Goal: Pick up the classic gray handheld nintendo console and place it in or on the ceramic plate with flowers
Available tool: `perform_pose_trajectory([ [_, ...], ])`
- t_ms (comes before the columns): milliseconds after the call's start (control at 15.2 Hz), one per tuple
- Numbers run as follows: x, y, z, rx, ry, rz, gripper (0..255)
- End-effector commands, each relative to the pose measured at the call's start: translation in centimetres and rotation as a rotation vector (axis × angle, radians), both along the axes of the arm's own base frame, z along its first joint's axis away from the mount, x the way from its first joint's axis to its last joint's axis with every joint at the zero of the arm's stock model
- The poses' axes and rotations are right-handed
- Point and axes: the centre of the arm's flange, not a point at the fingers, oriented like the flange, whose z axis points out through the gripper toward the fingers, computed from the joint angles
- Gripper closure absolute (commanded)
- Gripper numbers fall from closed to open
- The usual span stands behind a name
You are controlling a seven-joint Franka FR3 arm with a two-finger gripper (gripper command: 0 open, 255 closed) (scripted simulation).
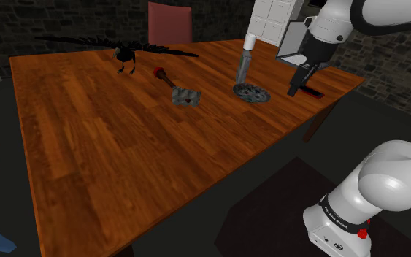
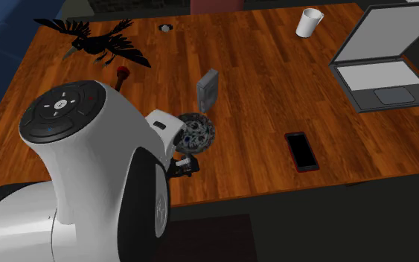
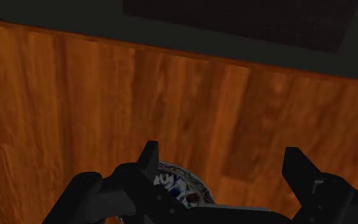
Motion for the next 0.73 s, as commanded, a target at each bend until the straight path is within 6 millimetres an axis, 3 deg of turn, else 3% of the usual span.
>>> perform_pose_trajectory([
  [0, 0.0, 0.0, 0.0, 0.000, 0.000, 0.000, 0],
  [660, 13.3, -2.8, 0.8, 0.029, 0.010, -0.184, 0],
])
